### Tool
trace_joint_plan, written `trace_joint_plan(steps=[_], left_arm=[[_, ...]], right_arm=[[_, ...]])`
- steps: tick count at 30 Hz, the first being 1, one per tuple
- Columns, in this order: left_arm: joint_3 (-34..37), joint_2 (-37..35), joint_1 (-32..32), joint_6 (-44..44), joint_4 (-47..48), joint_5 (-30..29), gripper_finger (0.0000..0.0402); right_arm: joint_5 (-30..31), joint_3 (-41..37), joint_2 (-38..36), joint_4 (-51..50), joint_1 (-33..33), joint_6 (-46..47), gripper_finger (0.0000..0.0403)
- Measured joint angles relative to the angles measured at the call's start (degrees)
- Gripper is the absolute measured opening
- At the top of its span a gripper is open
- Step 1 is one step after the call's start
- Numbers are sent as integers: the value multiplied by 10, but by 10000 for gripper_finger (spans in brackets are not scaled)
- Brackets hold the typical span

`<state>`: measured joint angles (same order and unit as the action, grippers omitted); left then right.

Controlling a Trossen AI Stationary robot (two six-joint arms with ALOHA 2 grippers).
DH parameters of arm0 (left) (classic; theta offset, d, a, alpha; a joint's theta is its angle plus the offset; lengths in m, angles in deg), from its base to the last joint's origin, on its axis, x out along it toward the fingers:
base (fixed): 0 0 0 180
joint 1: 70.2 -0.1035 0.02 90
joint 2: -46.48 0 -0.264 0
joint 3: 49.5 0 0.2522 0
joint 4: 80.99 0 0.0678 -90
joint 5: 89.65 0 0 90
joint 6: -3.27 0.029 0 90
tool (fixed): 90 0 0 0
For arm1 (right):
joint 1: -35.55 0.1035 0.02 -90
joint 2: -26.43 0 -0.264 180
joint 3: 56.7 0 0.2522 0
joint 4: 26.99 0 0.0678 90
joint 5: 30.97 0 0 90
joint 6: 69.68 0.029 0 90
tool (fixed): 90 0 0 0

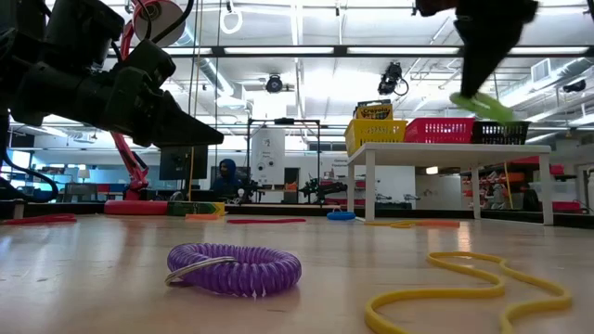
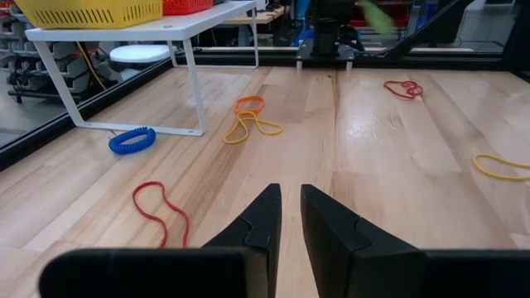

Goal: Pick & Place Office Desk Supplies
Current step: Put the green spring keychain on the black basket

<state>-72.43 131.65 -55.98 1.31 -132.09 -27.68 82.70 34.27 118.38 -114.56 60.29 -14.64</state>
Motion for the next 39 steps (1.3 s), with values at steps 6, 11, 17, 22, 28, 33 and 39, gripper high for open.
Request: trace_joint_plan(steps=[6, 11, 17, 22, 28, 33, 39], left_arm=[[0, 0, 0, 0, 1, 0, 54], [0, 0, 0, 0, 1, 0, 54], [0, 0, 0, 0, 1, 0, 54], [0, 0, 0, 0, 2, 0, 54], [0, 0, 0, 0, 2, 0, 54], [0, 0, 0, 0, 0, 0, 54], [0, 0, 0, 0, 1, 0, 54]], right_arm=[[122, 1, -120, -163, -150, -11, 6], [197, 1, -159, -153, -325, -124, 9], [269, 1, -150, -141, -513, -229, 8], [269, 1, -149, -91, -613, -284, 8], [242, 1, -130, -42, -657, -316, 9], [217, 1, -106, -44, -678, -306, 32], [214, 1, -98, -52, -681, -283, 79]])
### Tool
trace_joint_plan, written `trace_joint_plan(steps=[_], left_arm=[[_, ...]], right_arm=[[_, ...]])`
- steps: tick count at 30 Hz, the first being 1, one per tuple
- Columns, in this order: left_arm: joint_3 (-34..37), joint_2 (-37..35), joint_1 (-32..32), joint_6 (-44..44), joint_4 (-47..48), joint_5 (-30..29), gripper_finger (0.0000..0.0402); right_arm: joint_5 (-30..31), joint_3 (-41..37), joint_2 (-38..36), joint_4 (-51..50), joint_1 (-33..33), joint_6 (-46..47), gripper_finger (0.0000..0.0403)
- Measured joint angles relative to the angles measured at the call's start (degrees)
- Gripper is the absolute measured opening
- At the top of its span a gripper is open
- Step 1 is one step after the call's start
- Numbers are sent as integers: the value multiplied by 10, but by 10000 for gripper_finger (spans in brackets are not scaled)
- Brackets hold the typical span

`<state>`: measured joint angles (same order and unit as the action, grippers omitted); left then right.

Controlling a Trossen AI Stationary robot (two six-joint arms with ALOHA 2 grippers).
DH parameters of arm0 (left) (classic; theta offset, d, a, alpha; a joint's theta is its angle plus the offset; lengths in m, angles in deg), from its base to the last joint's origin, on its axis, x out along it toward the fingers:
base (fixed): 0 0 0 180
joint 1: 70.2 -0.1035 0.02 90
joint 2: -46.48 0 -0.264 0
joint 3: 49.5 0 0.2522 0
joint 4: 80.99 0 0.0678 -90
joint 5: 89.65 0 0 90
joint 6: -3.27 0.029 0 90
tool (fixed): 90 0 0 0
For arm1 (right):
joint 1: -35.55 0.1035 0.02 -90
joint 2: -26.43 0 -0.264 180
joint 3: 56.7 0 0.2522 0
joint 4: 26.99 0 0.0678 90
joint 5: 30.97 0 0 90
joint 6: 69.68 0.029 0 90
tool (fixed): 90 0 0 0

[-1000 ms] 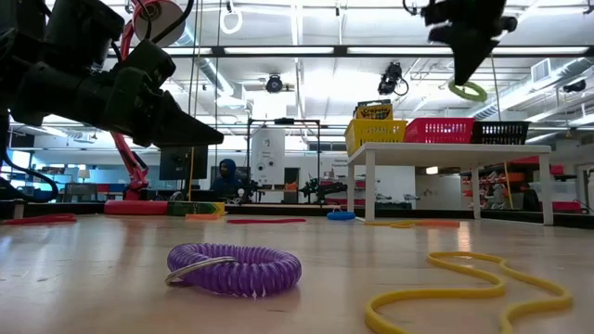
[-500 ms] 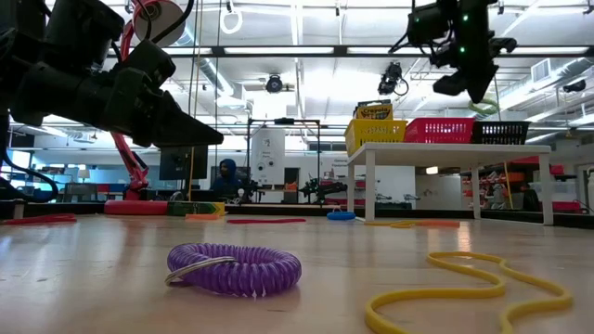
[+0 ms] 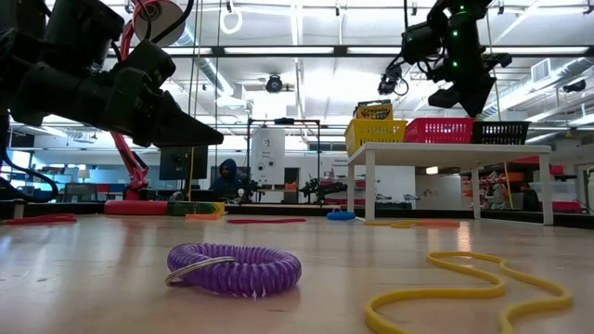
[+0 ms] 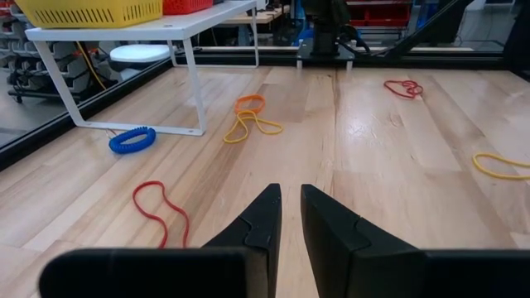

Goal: Pick & Place Office Desk Supplies
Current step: Put the green spring keychain on the black basket, then put the orange rubber band on the red basket

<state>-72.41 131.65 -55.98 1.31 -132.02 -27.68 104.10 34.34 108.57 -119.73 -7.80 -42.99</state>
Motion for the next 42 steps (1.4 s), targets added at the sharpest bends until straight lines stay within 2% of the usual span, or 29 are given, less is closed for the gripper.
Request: trace_joint_plan(steps=[6, 10, 13, 16, 19, 21, 25, 29, 37, 42], left_arm=[[0, 0, 0, 0, 0, 0, 54], [0, 0, 0, 0, 0, 0, 54], [0, 0, 0, 0, 1, 0, 54], [0, 0, 0, 0, -1, 0, 54], [0, 0, 0, 0, -13, 0, 54], [0, 0, 0, -1, -14, 0, 54], [-9, 0, -4, -14, -14, 3, 54], [-25, 0, -4, -18, -8, 43, 53], [-43, -47, -4, -19, 78, 64, 8], [-46, -101, -4, -42, 178, 52, 8]], right_arm=[[18, 0, -8, -63, 8, 29, 130], [27, 0, -28, -86, 22, 30, 142], [28, 0, -58, -78, 56, 36, 118], [27, 0, -94, -60, 110, 44, 68], [30, -2, -130, -41, 188, 72, 15], [39, -19, -153, -10, 248, 85, 10], [53, -90, -188, 92, 365, 98, 14], [57, -188, -200, 242, 466, 79, 5], [58, -357, -199, 634, 602, -29, 4], [58, -432, -199, 821, 670, -119, 6]])
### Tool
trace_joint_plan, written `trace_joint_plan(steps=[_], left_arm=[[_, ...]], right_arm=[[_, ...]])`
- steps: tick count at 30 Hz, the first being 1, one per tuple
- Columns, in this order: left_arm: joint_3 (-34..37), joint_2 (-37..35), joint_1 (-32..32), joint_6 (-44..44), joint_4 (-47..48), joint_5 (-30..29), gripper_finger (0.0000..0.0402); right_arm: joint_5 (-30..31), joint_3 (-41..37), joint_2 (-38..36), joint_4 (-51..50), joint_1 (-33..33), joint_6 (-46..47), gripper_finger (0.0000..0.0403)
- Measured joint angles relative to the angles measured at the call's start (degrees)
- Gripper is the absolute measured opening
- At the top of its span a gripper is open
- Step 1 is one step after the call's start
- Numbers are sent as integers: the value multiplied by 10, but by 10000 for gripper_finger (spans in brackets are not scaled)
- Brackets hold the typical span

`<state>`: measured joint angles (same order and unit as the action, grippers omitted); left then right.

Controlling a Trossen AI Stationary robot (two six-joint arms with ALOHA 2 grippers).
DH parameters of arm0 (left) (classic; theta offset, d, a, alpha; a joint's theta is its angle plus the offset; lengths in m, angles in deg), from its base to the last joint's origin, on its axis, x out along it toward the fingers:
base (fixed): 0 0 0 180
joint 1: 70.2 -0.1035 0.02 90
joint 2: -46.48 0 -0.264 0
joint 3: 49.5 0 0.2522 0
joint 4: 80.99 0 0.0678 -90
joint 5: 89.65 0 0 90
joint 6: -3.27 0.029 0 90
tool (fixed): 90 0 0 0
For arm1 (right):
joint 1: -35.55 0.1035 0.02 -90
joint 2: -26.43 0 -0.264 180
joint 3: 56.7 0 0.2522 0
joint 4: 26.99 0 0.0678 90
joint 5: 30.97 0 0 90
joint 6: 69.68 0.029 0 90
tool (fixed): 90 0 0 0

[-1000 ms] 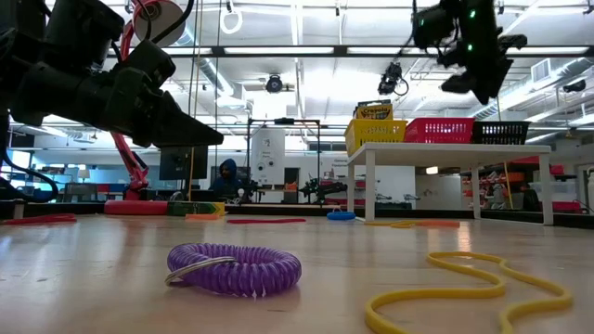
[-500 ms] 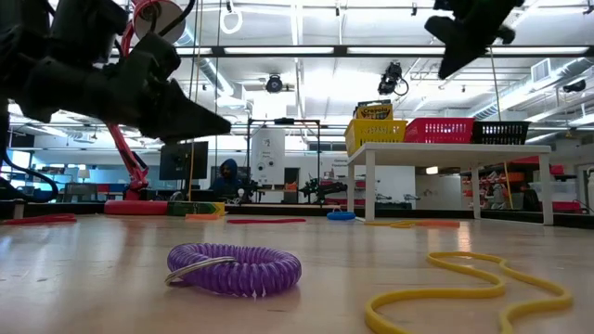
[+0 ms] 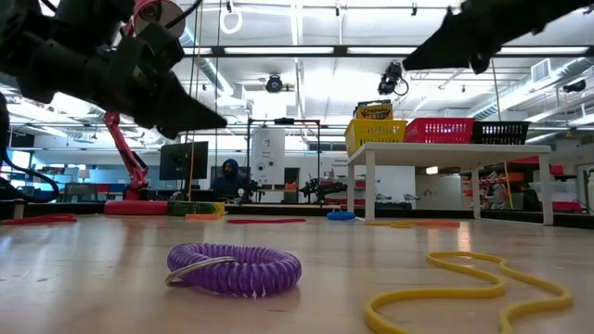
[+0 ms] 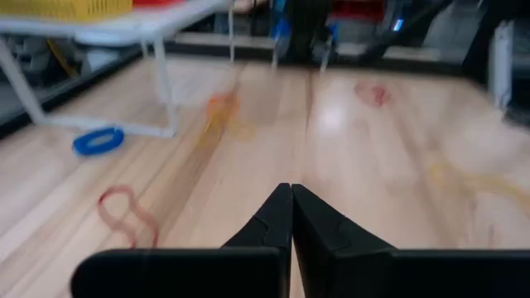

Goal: Pick & Place Office Desk Supplies
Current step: Put the orange rubber band on the red basket

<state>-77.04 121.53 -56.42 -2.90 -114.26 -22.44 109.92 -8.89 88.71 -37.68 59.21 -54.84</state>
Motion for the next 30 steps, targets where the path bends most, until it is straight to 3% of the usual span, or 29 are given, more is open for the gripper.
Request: trace_joint_plan(steps=[6, 10, 15, 19, 22, 26, 30], left_arm=[[-83, -21, 1, -31, 271, -27, 10], [-150, -13, -15, -54, 447, -55, 32], [-195, -13, -97, -82, 599, -8, 82], [-196, -5, -205, -26, 606, 90, 118], [-197, 11, -279, 28, 603, 132, 135], [-196, 51, -337, 108, 591, 158, 142], [-197, 93, -355, 157, 566, 151, 140]], right_arm=[[0, -67, 0, 116, 51, -36, 8], [1, -105, 0, 190, 63, -35, 8], [1, -135, 0, 248, 71, -37, 8], [0, -139, 0, 253, 71, -38, 9], [0, -139, 0, 253, 71, -38, 9], [0, -139, 0, 253, 71, -38, 9], [0, -139, 0, 253, 71, -40, 9]])
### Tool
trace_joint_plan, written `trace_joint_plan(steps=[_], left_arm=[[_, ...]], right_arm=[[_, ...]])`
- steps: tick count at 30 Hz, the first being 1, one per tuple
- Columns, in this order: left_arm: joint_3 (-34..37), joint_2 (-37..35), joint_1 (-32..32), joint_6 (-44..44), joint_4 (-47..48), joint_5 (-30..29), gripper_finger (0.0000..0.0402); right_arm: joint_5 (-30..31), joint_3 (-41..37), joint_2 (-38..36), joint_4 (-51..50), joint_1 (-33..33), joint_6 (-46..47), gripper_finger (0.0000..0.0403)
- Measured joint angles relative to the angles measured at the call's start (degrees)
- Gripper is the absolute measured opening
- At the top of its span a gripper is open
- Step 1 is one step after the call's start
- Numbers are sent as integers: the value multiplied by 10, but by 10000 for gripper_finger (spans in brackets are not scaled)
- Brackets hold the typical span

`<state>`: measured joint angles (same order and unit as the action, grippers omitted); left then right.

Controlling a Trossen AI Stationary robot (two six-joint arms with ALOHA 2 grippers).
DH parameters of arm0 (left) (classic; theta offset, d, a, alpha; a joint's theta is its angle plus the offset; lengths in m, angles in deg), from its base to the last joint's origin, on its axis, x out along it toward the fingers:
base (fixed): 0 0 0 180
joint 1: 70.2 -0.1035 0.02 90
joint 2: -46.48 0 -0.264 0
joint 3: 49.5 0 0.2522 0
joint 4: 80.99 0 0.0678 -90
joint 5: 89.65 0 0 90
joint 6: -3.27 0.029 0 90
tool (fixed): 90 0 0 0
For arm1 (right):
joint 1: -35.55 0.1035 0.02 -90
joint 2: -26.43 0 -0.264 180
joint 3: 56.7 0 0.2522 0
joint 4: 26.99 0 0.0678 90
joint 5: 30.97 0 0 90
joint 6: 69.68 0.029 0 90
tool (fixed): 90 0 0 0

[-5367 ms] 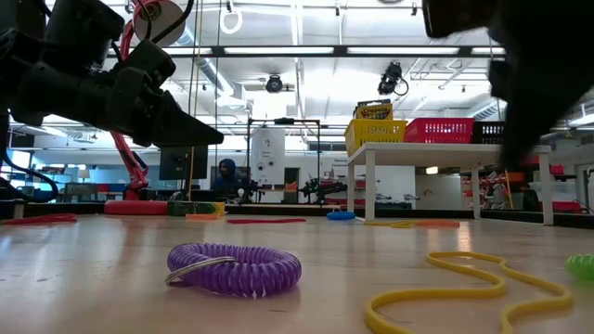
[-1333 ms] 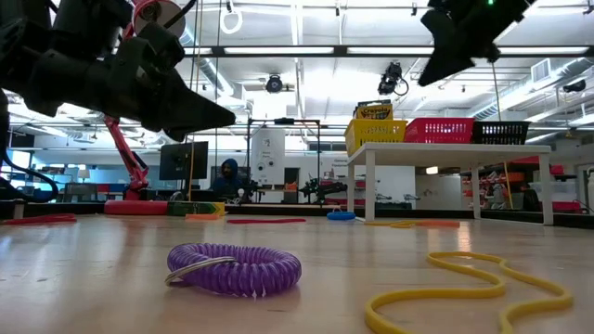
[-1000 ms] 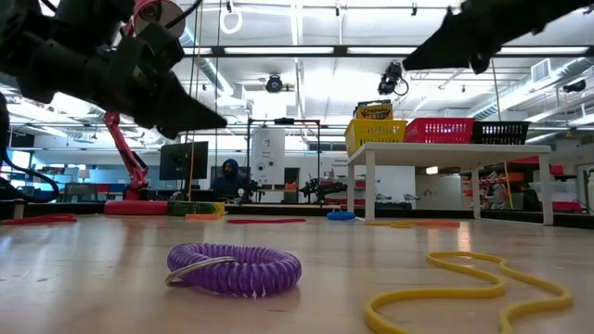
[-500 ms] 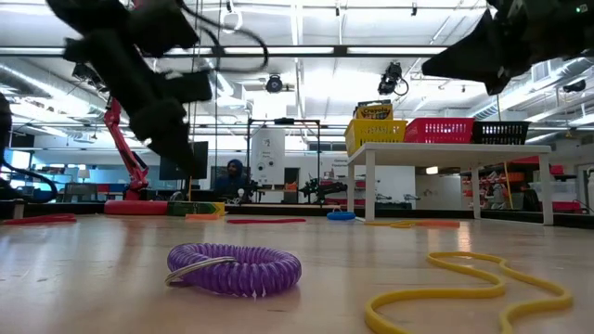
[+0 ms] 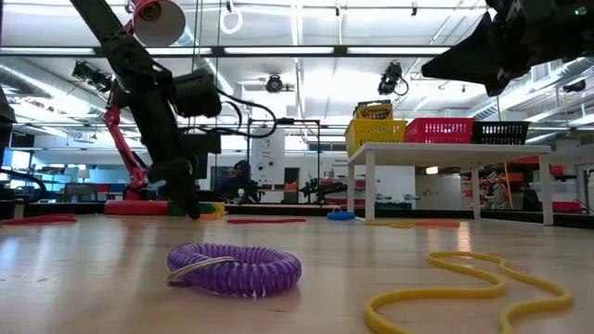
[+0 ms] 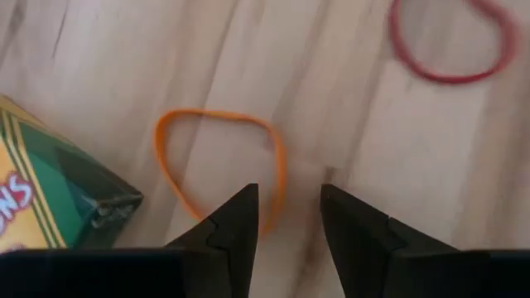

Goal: Pick & Place Office Desk Supplies
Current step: Put the orange rubber band on the red basket

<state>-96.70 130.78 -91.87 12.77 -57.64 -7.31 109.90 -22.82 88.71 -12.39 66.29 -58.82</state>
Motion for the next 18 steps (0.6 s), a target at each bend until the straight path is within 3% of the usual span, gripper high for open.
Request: trace_joint_plan(steps=[5, 11, 18], left_arm=[[-2, 20, 0, 22, -5, -6, 115], [-2, 3, 33, 37, 12, -24, 12], [-41, -26, 108, 30, 2, -19, 5]], right_arm=[[0, 0, 0, 1, 0, -3, 9], [0, 0, 0, 1, 0, -3, 9], [0, 0, 0, 1, 0, -3, 9]])
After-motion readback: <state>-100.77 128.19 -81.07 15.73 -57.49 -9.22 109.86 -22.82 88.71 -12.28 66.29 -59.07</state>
